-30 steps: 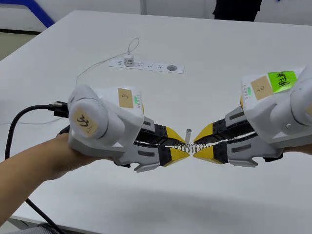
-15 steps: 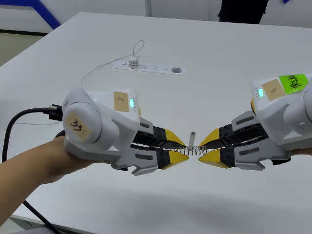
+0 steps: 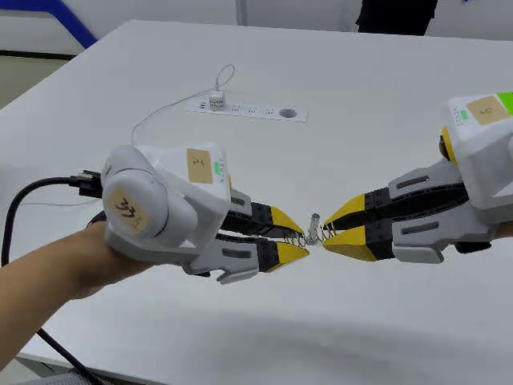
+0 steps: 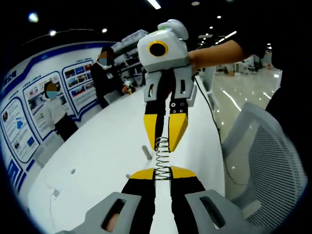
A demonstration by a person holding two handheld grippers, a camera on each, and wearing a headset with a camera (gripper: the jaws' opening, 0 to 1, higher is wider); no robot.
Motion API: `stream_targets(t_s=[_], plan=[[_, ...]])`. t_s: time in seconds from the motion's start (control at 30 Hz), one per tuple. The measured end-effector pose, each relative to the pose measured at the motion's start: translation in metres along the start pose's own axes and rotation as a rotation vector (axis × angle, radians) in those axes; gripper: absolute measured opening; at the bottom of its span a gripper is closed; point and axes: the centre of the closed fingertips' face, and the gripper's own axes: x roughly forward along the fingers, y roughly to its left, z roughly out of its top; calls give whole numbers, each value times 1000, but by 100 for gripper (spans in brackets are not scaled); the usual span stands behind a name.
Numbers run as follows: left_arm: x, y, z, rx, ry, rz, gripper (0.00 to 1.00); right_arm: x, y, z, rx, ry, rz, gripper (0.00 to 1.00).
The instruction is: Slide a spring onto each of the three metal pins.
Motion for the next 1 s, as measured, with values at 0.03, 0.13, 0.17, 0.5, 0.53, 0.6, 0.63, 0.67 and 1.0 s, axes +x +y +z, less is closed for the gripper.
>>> stream_targets(t_s=[0.03, 0.13, 0.17, 0.5, 0.53, 0.6, 0.63, 0.67, 1.0], plan=[[0, 0, 0, -2, -2, 2, 10, 0, 1, 3, 12, -17, 3, 11], [0, 1, 0, -13, -7, 11, 10, 0, 1, 8, 29, -44, 4, 11], [0, 1, 0, -14, -7, 13, 10, 0, 2, 9, 30, -46, 4, 11], [1, 4, 1, -30, -14, 30, 10, 4, 2, 24, 74, -116, 1, 11], [1, 5, 1, -32, -14, 32, 10, 5, 2, 25, 74, -119, 0, 11], [1, 4, 2, -35, -17, 32, 10, 6, 3, 27, 78, -126, 1, 11], [1, 3, 2, -34, -17, 31, 10, 6, 4, 27, 84, -131, 4, 11], [1, 3, 2, -34, -17, 30, 10, 6, 4, 28, 86, -133, 5, 11], [0, 4, 3, -62, -39, 42, 10, 7, 3, 34, 105, -178, -5, 12]])
